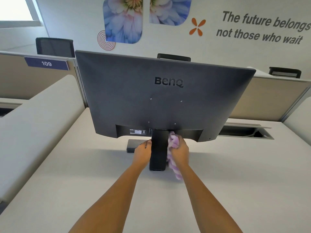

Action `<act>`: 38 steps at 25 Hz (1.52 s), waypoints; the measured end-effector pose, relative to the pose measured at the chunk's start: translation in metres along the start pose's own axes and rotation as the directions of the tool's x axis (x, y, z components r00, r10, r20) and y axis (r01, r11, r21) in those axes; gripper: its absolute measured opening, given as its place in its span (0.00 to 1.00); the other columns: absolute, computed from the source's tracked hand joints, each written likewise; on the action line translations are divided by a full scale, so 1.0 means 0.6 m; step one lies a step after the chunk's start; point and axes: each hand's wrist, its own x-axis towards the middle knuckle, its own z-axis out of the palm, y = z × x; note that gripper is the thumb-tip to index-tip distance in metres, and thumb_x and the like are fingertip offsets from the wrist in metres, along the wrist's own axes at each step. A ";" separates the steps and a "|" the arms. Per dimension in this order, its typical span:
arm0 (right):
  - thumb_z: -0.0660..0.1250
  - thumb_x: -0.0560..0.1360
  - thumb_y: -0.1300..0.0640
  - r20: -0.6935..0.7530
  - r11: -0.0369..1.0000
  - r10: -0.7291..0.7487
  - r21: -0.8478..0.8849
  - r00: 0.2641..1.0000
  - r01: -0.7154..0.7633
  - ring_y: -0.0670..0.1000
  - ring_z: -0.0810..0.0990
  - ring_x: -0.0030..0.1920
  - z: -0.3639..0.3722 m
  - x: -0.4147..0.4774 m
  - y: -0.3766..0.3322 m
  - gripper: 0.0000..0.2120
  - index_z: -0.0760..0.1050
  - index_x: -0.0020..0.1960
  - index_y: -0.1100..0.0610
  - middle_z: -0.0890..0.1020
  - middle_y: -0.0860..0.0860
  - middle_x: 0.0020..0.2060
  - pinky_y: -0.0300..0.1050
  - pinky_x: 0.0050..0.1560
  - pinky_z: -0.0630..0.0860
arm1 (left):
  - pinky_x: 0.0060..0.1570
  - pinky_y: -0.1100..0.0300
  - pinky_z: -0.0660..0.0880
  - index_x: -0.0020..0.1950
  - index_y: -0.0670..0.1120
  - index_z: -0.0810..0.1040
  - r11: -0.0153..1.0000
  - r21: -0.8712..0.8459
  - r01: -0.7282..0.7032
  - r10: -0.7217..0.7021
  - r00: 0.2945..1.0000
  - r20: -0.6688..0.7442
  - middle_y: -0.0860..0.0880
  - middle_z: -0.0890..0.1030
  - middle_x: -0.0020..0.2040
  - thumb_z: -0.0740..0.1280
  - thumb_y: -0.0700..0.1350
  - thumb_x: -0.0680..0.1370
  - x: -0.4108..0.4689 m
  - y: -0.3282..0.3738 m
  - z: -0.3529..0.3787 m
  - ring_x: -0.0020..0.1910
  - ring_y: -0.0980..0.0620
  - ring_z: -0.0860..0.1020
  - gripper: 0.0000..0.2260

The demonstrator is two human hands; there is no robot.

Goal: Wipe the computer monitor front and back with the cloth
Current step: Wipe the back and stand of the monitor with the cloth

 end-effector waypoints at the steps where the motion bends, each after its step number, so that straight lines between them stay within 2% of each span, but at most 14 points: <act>1: 0.64 0.74 0.61 0.021 0.998 -0.016 -0.064 1.000 0.017 0.49 0.77 0.47 -0.003 -0.001 0.019 0.13 0.72 0.54 0.45 0.77 0.47 0.48 0.34 0.41 0.70 | 0.63 0.54 0.67 0.65 0.42 0.72 1.000 0.000 -0.012 0.012 1.000 0.003 0.42 0.76 0.63 0.51 0.51 0.83 0.001 0.000 -0.005 0.60 0.45 0.73 0.19; 5: 0.68 0.70 0.57 -0.116 0.993 -0.096 -0.084 0.989 0.086 0.48 0.77 0.51 -0.018 -0.013 -0.002 0.19 0.72 0.58 0.44 0.77 0.45 0.52 0.40 0.49 0.74 | 0.61 0.55 0.67 0.66 0.41 0.71 0.998 -0.062 -0.021 0.017 0.998 -0.059 0.41 0.75 0.63 0.52 0.51 0.83 0.005 0.004 -0.039 0.58 0.45 0.72 0.20; 7: 0.69 0.69 0.54 -0.238 0.954 -0.300 -0.095 0.924 0.285 0.46 0.78 0.50 -0.016 -0.026 -0.052 0.18 0.75 0.58 0.45 0.78 0.43 0.53 0.38 0.47 0.75 | 0.62 0.53 0.67 0.66 0.42 0.72 0.996 -0.089 -0.016 0.006 0.994 -0.112 0.42 0.75 0.64 0.52 0.51 0.82 0.013 -0.003 -0.060 0.61 0.44 0.72 0.19; 9: 0.66 0.72 0.53 -0.377 0.789 -0.613 -0.247 0.695 0.562 0.49 0.79 0.51 -0.005 -0.030 -0.108 0.16 0.78 0.59 0.53 0.81 0.49 0.52 0.38 0.47 0.76 | 0.60 0.54 0.69 0.63 0.42 0.74 0.989 -0.148 -0.033 0.002 0.979 -0.206 0.43 0.77 0.61 0.53 0.49 0.83 0.017 -0.011 -0.082 0.58 0.46 0.74 0.17; 12: 0.65 0.75 0.56 -0.359 0.527 -0.843 -0.396 0.402 0.752 0.50 0.79 0.54 0.014 -0.022 -0.218 0.16 0.78 0.62 0.56 0.81 0.50 0.58 0.39 0.54 0.75 | 0.55 0.58 0.69 0.60 0.44 0.76 0.951 -0.289 -0.114 -0.021 0.906 -0.424 0.46 0.79 0.58 0.53 0.47 0.82 0.017 -0.025 -0.127 0.56 0.48 0.75 0.15; 15: 0.65 0.73 0.63 -0.239 0.334 -0.940 -0.503 0.243 0.797 0.51 0.78 0.54 0.055 -0.029 -0.326 0.20 0.78 0.63 0.54 0.79 0.48 0.61 0.43 0.52 0.76 | 0.60 0.59 0.68 0.65 0.45 0.73 0.914 -0.370 -0.167 -0.085 0.813 -0.576 0.47 0.76 0.62 0.53 0.48 0.82 0.027 -0.030 -0.185 0.62 0.48 0.73 0.16; 17: 0.64 0.73 0.61 -0.126 0.230 -0.973 -0.565 0.193 0.792 0.52 0.77 0.56 0.092 -0.031 -0.375 0.20 0.77 0.64 0.54 0.79 0.49 0.61 0.43 0.53 0.76 | 0.65 0.59 0.64 0.70 0.47 0.68 0.892 -0.408 -0.196 -0.091 0.806 -0.585 0.49 0.72 0.68 0.51 0.48 0.82 0.039 -0.029 -0.219 0.68 0.50 0.69 0.18; 21: 0.67 0.74 0.58 -0.007 0.228 -0.953 -0.680 0.304 0.697 0.56 0.77 0.58 0.169 -0.017 -0.404 0.22 0.73 0.68 0.55 0.77 0.52 0.64 0.50 0.57 0.76 | 0.70 0.57 0.57 0.73 0.50 0.64 0.820 -0.543 -0.180 -0.057 0.918 -0.392 0.52 0.66 0.73 0.46 0.55 0.82 0.077 -0.027 -0.275 0.72 0.53 0.63 0.22; 23: 0.64 0.75 0.60 -0.004 0.220 -0.950 -0.721 0.314 0.657 0.57 0.78 0.54 0.200 -0.013 -0.397 0.22 0.73 0.68 0.54 0.77 0.52 0.64 0.50 0.52 0.77 | 0.69 0.59 0.55 0.74 0.49 0.64 0.786 -0.597 -0.160 0.002 0.966 -0.257 0.52 0.66 0.73 0.42 0.59 0.82 0.093 -0.027 -0.297 0.72 0.54 0.62 0.26; 27: 0.70 0.69 0.59 0.242 -0.017 -0.937 -0.752 0.252 0.659 0.56 0.79 0.47 0.255 -0.015 -0.343 0.22 0.77 0.63 0.53 0.81 0.50 0.57 0.48 0.42 0.77 | 0.69 0.58 0.52 0.72 0.50 0.67 0.782 -0.611 -0.121 0.034 0.988 -0.153 0.50 0.69 0.71 0.36 0.61 0.80 0.113 -0.027 -0.325 0.72 0.52 0.62 0.31; 30: 0.76 0.63 0.52 0.467 -0.066 -0.787 -0.713 0.403 0.698 0.53 0.79 0.45 0.294 -0.039 -0.286 0.24 0.79 0.58 0.52 0.81 0.48 0.54 0.45 0.42 0.77 | 0.66 0.59 0.56 0.70 0.50 0.69 0.768 -0.632 -0.100 0.026 0.992 -0.125 0.50 0.72 0.68 0.36 0.61 0.80 0.117 -0.024 -0.337 0.67 0.53 0.66 0.31; 33: 0.71 0.71 0.55 0.670 -0.069 -0.489 -0.669 0.559 0.740 0.56 0.74 0.59 0.309 -0.058 -0.255 0.18 0.75 0.59 0.53 0.75 0.52 0.62 0.47 0.54 0.74 | 0.69 0.57 0.54 0.70 0.49 0.69 0.776 -0.622 -0.101 0.044 0.993 -0.106 0.51 0.71 0.68 0.36 0.60 0.80 0.120 -0.026 -0.341 0.67 0.54 0.65 0.32; 35: 0.70 0.70 0.62 0.624 0.139 -0.535 -0.600 0.570 0.788 0.57 0.74 0.55 0.302 -0.069 -0.259 0.17 0.76 0.57 0.55 0.77 0.53 0.60 0.49 0.50 0.76 | 0.69 0.56 0.55 0.70 0.49 0.70 0.769 -0.631 -0.102 0.050 0.994 -0.100 0.51 0.71 0.68 0.36 0.60 0.80 0.123 -0.032 -0.342 0.67 0.53 0.66 0.31; 38: 0.69 0.69 0.62 0.168 0.262 -0.889 -0.576 0.427 0.774 0.54 0.75 0.44 0.282 -0.066 -0.309 0.21 0.77 0.62 0.55 0.81 0.51 0.57 0.46 0.38 0.77 | 0.64 0.59 0.59 0.68 0.50 0.71 0.747 -0.655 -0.114 0.068 0.993 -0.096 0.51 0.74 0.65 0.36 0.61 0.80 0.129 -0.039 -0.343 0.63 0.55 0.68 0.32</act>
